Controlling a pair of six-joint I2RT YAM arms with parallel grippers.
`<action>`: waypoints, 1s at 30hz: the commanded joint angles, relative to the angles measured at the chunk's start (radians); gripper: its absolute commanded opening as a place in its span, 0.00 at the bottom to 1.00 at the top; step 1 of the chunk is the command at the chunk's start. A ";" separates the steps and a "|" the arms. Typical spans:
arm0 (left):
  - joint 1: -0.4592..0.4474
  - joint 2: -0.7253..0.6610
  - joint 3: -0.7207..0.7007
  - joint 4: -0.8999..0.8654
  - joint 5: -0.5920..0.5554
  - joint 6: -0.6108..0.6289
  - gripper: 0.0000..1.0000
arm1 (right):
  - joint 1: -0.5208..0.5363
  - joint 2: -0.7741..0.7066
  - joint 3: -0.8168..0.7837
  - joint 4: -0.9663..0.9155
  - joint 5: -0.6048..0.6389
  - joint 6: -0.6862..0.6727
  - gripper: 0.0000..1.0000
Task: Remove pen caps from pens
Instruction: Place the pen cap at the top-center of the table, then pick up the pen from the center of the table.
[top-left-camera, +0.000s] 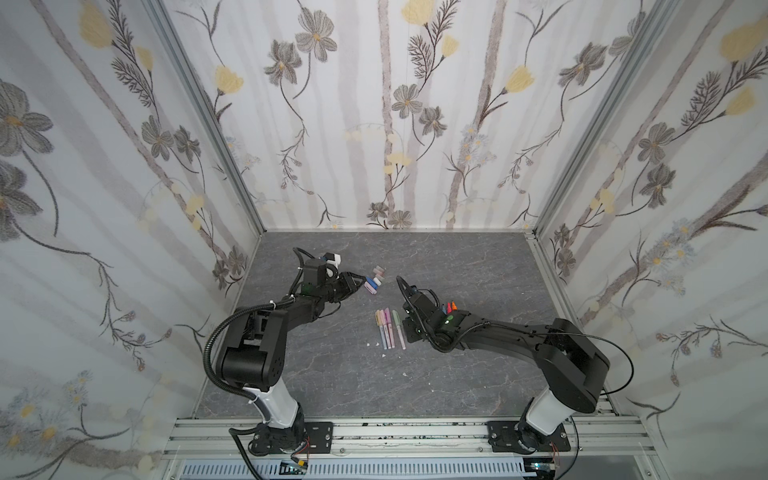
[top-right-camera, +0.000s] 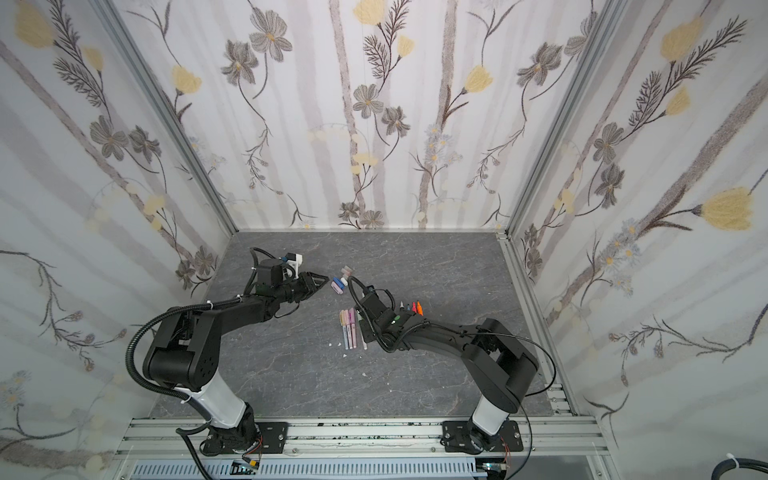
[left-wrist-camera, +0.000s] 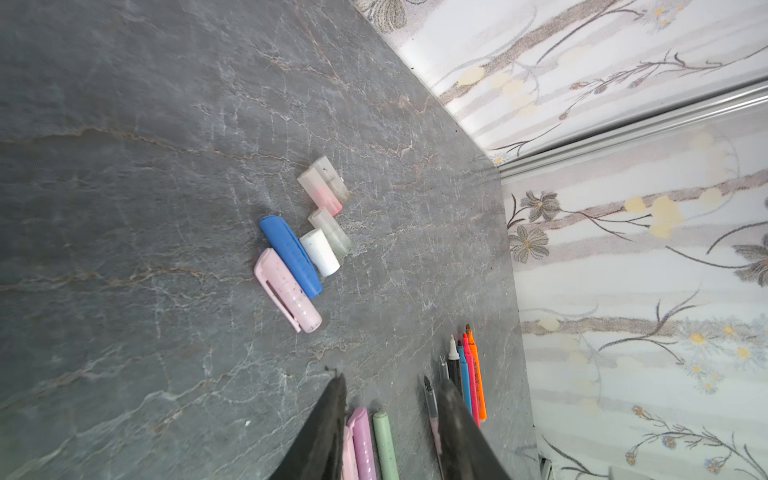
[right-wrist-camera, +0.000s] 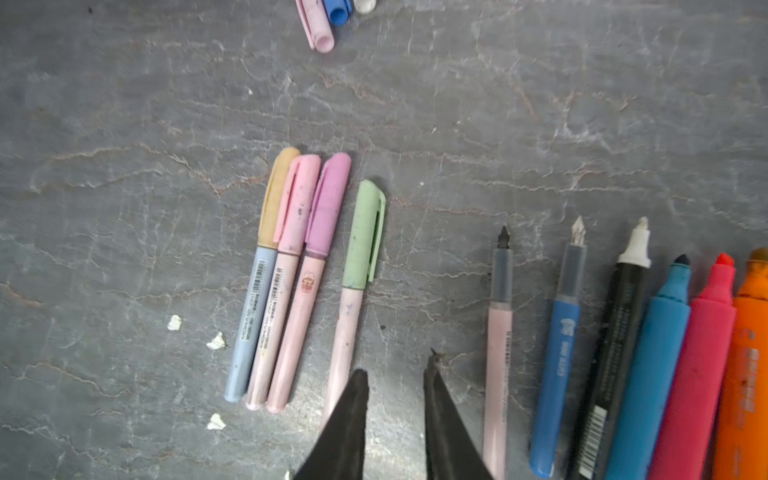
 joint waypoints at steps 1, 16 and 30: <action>0.002 -0.035 -0.013 -0.079 -0.021 0.066 0.37 | 0.010 0.034 0.020 0.009 -0.021 0.024 0.25; 0.008 -0.067 -0.045 -0.080 -0.017 0.079 0.38 | 0.022 0.137 0.073 0.001 -0.066 0.030 0.25; 0.010 -0.071 -0.051 -0.072 -0.009 0.074 0.38 | 0.028 0.206 0.086 -0.009 -0.078 0.030 0.25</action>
